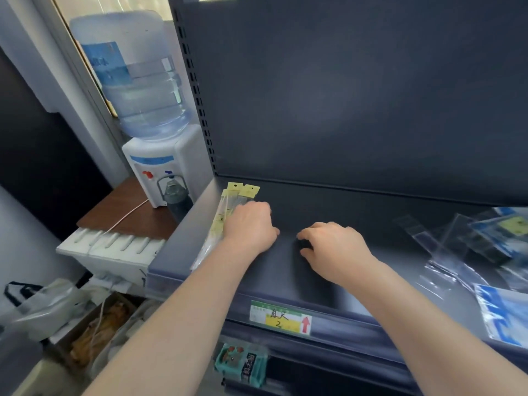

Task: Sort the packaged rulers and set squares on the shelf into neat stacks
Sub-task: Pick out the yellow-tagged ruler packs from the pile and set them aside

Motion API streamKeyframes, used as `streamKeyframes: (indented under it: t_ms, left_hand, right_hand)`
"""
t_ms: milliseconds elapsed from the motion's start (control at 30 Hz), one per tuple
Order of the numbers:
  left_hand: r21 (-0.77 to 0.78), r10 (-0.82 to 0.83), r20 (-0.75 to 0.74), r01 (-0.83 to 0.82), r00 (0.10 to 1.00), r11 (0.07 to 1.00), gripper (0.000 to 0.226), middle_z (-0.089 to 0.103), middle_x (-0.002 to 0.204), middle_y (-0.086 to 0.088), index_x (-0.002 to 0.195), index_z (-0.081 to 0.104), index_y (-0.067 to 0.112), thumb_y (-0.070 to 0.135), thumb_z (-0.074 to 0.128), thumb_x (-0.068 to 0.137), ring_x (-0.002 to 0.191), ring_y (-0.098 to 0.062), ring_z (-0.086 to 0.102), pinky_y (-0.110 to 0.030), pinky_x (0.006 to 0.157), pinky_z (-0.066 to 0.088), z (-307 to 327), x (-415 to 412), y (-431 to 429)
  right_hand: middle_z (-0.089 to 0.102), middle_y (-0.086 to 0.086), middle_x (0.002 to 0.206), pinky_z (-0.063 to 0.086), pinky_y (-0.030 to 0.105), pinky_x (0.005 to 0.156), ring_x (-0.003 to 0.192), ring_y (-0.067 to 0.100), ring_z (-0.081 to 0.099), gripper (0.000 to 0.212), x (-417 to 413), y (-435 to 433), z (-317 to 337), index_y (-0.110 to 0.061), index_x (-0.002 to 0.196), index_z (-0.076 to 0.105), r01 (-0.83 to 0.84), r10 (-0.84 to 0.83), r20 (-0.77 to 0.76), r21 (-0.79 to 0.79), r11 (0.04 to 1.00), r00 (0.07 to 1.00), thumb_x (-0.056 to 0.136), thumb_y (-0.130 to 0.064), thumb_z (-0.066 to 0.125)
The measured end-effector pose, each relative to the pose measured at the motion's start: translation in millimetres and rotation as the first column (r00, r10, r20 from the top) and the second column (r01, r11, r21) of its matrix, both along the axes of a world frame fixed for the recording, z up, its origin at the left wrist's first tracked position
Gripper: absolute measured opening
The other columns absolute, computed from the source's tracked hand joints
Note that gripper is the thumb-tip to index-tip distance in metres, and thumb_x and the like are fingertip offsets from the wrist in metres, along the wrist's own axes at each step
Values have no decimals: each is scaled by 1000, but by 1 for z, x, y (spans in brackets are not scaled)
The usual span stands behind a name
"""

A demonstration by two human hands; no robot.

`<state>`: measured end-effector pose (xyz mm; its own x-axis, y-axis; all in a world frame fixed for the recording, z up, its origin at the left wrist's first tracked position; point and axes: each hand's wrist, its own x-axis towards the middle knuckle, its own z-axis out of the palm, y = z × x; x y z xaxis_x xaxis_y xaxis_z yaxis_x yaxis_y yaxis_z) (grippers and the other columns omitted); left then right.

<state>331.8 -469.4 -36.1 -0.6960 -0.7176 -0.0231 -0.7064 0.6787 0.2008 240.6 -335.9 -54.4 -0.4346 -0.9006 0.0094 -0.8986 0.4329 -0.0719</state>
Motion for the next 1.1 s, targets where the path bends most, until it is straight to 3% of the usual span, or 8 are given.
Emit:
streamKeyframes:
  t_ms: [233,567,767,933,1033,1100]
  left_hand:
    - [100,-281,-16,281,960,955,45,56,132,3,131,53,24,36,64,89,119,-21,53,-35,89,48,3,-71,65]
    - [121,-622,-84,627,779,769,35,59,129,4,124,59,26,37,61,91,116,-19,54,-31,87,44,9,-191,206]
    - [106,-622,-62,625,780,773,40,62,127,1,128,59,22,40,58,92,115,-22,57,-33,89,48,-2,-248,274]
    - [63,-518,-31,518,855,853,32,66,103,-5,95,57,15,44,64,85,90,-28,58,-32,65,41,-15,-276,304]
    - [106,-439,-50,442,897,891,39,66,105,-3,106,60,14,42,70,81,96,-27,61,-32,71,47,-18,-282,310]
    - [217,-369,-63,373,927,902,44,66,102,2,106,62,18,45,76,75,95,-23,64,-35,78,53,-19,-285,310]
  right_hand:
    - [57,-6,124,40,33,79,114,23,52,29,-37,72,-3,-31,121,58,217,-217,3,-32,976,976,96,-35,44]
    - [59,-7,118,47,34,81,110,22,54,30,-112,222,-2,-33,118,62,498,-499,26,-140,856,866,94,-28,45]
    - [62,-6,115,50,37,80,107,24,56,26,-163,296,-4,-28,113,65,595,-598,49,-183,782,800,93,-28,50]
    - [62,-8,115,48,35,78,108,22,55,28,-199,340,-10,-32,114,65,594,-601,36,-204,778,799,92,-28,49]
    - [61,-9,120,43,34,79,111,21,53,28,-218,356,-13,-34,117,64,560,-565,46,-221,799,824,94,-29,49]
    - [62,-8,118,43,34,76,107,22,53,26,-227,361,-17,-32,114,65,530,-533,45,-203,824,845,95,-32,48]
